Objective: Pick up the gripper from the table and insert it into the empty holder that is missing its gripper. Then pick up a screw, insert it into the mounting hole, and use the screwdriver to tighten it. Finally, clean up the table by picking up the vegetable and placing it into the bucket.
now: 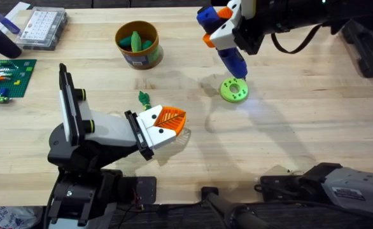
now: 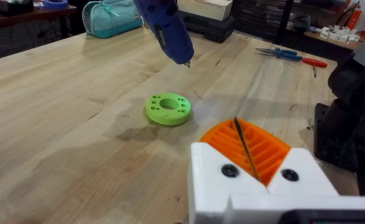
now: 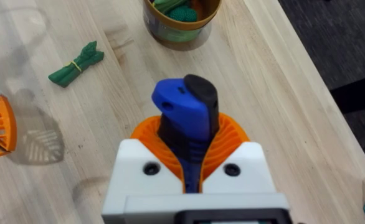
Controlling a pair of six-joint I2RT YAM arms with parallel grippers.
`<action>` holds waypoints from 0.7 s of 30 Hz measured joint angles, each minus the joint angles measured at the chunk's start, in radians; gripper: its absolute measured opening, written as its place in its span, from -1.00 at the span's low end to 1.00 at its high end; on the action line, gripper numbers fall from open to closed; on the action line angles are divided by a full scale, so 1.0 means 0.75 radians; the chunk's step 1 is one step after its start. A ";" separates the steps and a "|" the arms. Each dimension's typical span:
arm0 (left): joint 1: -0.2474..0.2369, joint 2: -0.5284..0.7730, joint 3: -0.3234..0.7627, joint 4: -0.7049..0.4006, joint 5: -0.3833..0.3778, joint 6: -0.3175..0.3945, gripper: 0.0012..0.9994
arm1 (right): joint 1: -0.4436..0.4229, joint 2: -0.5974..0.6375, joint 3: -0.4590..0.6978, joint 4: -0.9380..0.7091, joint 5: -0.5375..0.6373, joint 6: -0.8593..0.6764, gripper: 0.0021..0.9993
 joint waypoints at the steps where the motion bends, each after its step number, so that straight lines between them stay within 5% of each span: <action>1: 0.000 0.000 0.000 -0.001 0.001 -0.001 -0.98 | 0.000 0.003 -0.002 -0.025 0.000 0.001 -0.83; 16: 0.000 0.000 0.000 -0.005 0.005 -0.001 -0.98 | 0.005 0.022 -0.004 -0.042 -0.027 -0.012 -0.83; 21: 0.000 0.000 0.000 -0.005 0.004 -0.001 -0.98 | 0.009 0.089 -0.004 -0.020 0.089 -0.114 -0.83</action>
